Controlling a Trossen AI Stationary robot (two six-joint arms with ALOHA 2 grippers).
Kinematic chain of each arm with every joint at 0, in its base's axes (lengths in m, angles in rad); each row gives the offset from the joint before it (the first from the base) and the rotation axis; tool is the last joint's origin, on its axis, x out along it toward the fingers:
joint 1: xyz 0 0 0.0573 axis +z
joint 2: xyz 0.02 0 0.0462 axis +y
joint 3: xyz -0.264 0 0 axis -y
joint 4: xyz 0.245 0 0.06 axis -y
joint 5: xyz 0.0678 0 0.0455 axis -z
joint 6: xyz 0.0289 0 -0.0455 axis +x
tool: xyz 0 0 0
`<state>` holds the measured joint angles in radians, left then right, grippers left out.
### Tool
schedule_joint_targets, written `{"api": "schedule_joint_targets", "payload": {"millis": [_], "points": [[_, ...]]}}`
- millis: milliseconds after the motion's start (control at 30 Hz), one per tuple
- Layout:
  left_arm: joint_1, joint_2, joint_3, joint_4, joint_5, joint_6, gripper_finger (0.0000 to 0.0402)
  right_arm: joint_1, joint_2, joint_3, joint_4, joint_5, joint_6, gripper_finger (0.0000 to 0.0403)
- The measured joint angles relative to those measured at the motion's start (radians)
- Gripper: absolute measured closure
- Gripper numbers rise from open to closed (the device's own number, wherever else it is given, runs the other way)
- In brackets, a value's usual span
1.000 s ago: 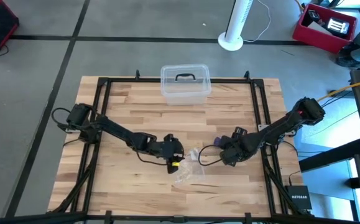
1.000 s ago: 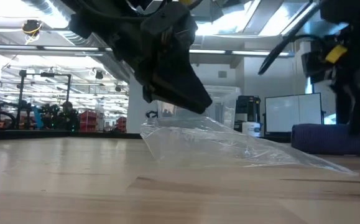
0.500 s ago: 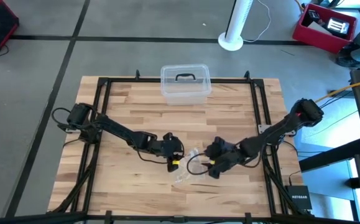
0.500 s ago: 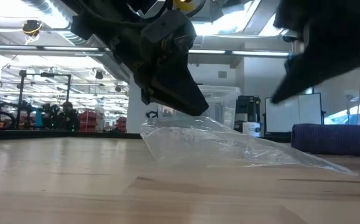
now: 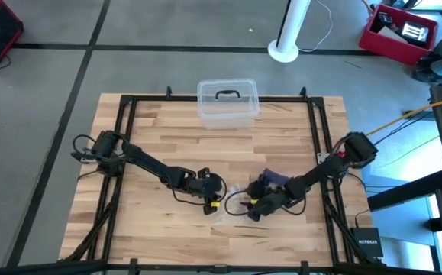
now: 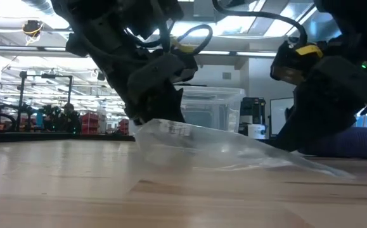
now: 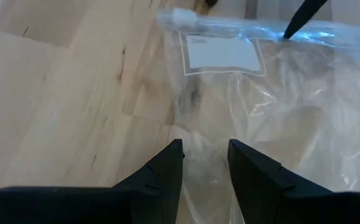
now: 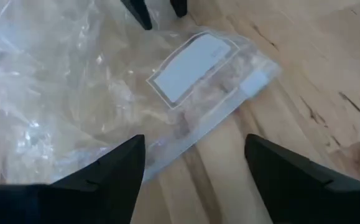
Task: Roll bandage
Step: Open the transparent zip bag
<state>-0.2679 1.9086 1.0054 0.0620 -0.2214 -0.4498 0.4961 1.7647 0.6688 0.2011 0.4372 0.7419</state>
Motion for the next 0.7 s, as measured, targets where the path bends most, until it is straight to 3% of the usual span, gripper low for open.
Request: {"api": "schedule_joint_targets", "payload": {"millis": [267, 467, 600, 700], "points": [[-0.005, 0.016, 0.002, 0.01, -0.005, -0.021, 0.0281, -0.001, 0.04, -0.002, 0.08, 0.055, -0.004, 0.0221], [-0.005, 0.031, 0.003, 0.018, -0.006, -0.023, 0.0281, -0.002, 0.041, -0.002, 0.103, -0.008, -0.008, 0.0289], [-0.005, 0.033, 0.003, 0.018, -0.006, -0.02, 0.0281, 0.0, 0.035, -0.001, 0.112, -0.039, 0.023, 0.0307], [-0.007, 0.033, 0.003, 0.017, -0.003, -0.021, 0.0281, -0.029, 0.006, 0.0, 0.061, -0.104, 0.032, 0.0292]]}}
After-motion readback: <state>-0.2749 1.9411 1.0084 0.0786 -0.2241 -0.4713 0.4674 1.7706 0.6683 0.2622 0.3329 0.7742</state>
